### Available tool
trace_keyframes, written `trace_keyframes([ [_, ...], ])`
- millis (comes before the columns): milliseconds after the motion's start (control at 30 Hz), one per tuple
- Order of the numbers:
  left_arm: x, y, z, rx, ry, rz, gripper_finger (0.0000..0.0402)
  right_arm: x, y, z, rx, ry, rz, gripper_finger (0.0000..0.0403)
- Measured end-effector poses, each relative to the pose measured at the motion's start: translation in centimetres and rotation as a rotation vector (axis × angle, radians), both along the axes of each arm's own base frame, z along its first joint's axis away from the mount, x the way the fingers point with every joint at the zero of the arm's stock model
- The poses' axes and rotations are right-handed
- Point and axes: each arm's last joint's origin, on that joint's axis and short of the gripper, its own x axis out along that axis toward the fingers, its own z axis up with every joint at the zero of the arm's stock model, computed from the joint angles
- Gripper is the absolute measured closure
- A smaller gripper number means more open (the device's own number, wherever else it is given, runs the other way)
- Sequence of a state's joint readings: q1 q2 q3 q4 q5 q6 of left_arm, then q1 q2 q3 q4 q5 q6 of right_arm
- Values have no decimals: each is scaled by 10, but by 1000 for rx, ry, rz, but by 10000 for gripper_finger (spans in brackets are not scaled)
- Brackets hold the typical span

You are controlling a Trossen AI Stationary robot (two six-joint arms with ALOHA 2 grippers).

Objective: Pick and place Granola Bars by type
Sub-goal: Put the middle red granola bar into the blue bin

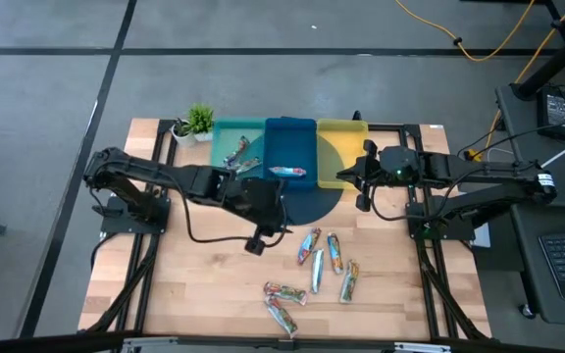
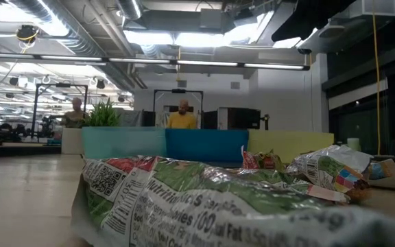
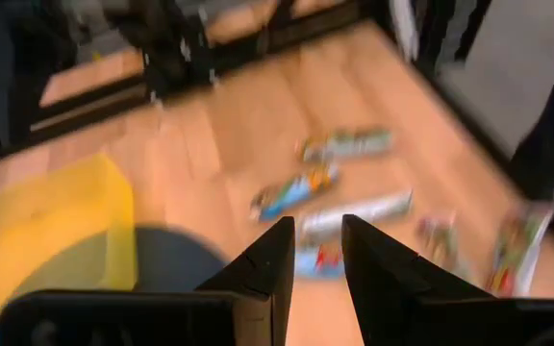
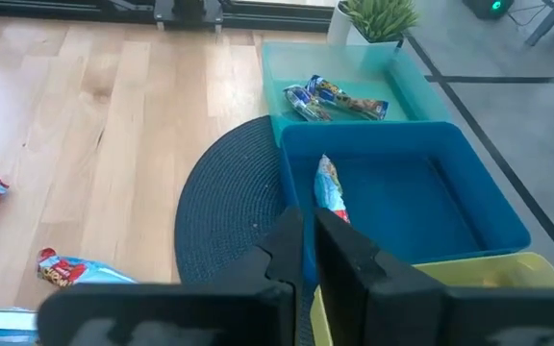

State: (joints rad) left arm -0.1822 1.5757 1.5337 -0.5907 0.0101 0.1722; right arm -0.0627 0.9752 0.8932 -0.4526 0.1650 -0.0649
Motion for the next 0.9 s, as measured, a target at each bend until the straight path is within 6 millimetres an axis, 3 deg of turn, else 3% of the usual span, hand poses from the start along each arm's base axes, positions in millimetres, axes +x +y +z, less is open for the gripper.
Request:
trace_keyframes([
  [267, 3, -31, 4, -73, -93, 124, 320, 0, 0, 0, -40, 11, 24, 369],
  [567, -2, -70, -12, -173, 3, 96, 320, 0, 0, 0, -15, 6, 9, 369],
  [900, 6, -95, -85, -166, 393, 245, 320, 0, 0, 0, -31, 9, 18, 369],
])
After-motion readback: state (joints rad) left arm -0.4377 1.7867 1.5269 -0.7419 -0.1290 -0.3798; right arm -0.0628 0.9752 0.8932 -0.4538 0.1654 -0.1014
